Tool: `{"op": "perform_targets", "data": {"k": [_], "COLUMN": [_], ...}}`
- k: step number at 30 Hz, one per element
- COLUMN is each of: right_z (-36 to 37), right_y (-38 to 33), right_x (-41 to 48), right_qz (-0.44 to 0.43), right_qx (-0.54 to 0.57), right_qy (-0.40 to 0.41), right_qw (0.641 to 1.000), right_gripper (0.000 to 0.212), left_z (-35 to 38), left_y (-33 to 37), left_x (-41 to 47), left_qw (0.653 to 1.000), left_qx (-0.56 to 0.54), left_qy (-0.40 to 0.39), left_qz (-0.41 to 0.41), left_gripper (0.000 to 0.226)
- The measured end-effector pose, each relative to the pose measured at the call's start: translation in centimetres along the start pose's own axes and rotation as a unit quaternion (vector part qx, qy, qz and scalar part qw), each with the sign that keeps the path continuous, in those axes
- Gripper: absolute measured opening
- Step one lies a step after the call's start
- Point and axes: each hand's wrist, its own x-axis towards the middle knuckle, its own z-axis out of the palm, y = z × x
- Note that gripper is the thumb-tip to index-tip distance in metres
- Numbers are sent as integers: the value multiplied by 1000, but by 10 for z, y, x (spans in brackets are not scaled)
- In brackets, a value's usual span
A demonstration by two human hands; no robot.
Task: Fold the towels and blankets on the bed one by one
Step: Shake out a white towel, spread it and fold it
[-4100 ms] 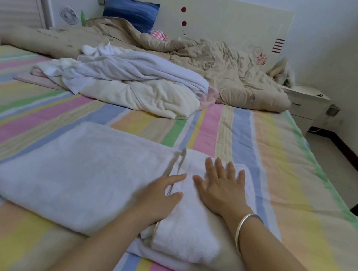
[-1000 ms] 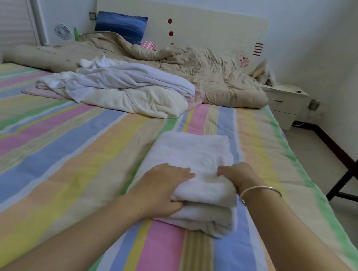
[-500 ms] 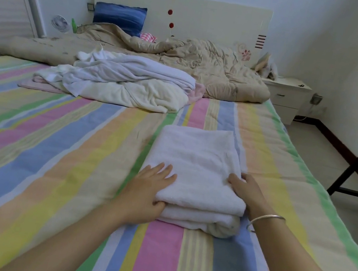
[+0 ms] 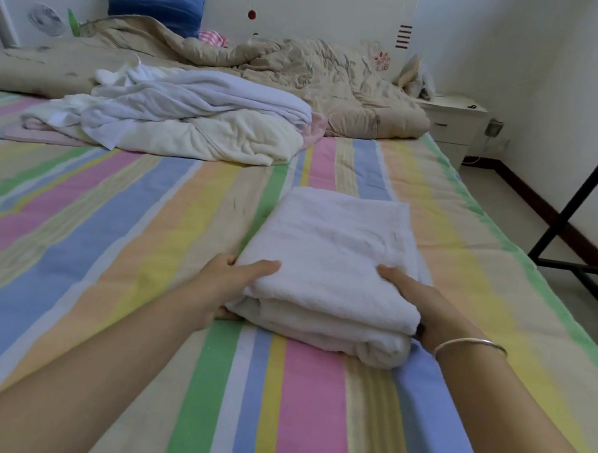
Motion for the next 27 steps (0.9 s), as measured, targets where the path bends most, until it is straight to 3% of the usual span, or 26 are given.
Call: {"op": "perform_targets", "data": {"k": [2,6,12,15,17,18,19,21,24,26,27], "right_z": [12,57,176,246,289,305,321,339,332,314,308], "right_y": [11,30,55,64,70,71,73,77,80,75,68], "right_x": [-23,-77,-172,-199,-214,-221,-231,-250,-269,-271,-275], "right_qz": [-3,-2,14,21,33,38,43,56,89,92,71], "right_qx": [21,75,265,360,400,400,385,312,105,-85,-171], "right_qy": [7,-19,-99,-82,-73,-80,-100,-145,-216,-275,-291], "right_qw": [1000,997,959,929,913,912,916,937,967,953,939], "right_gripper": [47,55,34,50,64,60,53,48,61,77,76], "left_z": [-14,-60,-170,-219,-246,-257,-272,-293,-306,-303,-299], "left_y": [-4,-15,-29,-37,-43,-46,-52,-62,-67,-69,-70], "left_x": [-4,-20,-40,-51,-66,-75,-87,-108,-135,-140,-142], "left_qw": [998,991,979,975,971,973,979,989,988,988,988], "left_qx": [-57,-104,-131,-179,-217,-219,-202,-138,-77,-43,-34], "left_qy": [8,82,124,94,71,55,29,-41,-72,-63,-66], "left_qz": [0,35,97,87,73,51,20,-39,-114,-134,-132], "left_gripper": [70,109,100,84,48,29,21,49,54,59,61]}}
